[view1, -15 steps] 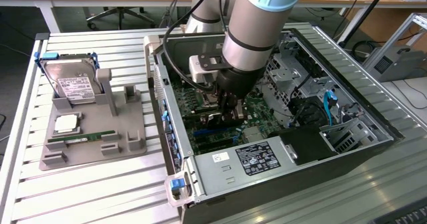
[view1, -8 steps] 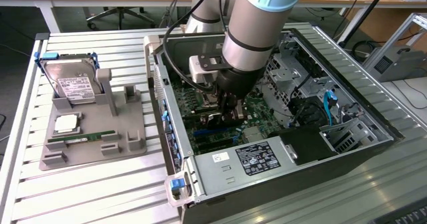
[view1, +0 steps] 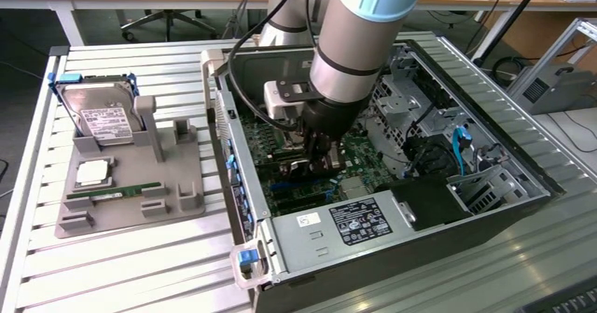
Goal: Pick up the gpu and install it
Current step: 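Insert the gpu into the slot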
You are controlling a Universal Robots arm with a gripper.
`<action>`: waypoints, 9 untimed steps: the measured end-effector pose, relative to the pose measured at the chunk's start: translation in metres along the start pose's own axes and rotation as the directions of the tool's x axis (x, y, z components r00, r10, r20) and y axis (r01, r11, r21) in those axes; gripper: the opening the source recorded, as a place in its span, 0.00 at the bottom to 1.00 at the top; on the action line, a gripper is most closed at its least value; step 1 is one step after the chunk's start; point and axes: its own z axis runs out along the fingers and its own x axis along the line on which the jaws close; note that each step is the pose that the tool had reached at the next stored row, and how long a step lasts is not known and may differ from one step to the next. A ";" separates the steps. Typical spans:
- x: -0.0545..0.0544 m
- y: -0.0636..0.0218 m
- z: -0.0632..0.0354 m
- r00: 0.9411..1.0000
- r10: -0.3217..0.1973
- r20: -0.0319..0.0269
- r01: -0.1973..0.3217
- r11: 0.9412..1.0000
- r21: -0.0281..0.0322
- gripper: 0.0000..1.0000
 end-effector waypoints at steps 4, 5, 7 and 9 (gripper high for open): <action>0.000 0.0000 0.0010 1.000 0.000 0.000 0.000 1.000 0.000 0.27; 0.000 0.0000 0.0010 1.000 0.000 0.000 0.000 1.000 0.000 0.27; 0.000 0.0002 0.0017 1.000 0.000 0.000 0.000 1.000 0.000 0.27; 0.000 0.0003 0.0021 1.000 0.000 0.000 0.000 1.000 0.000 0.27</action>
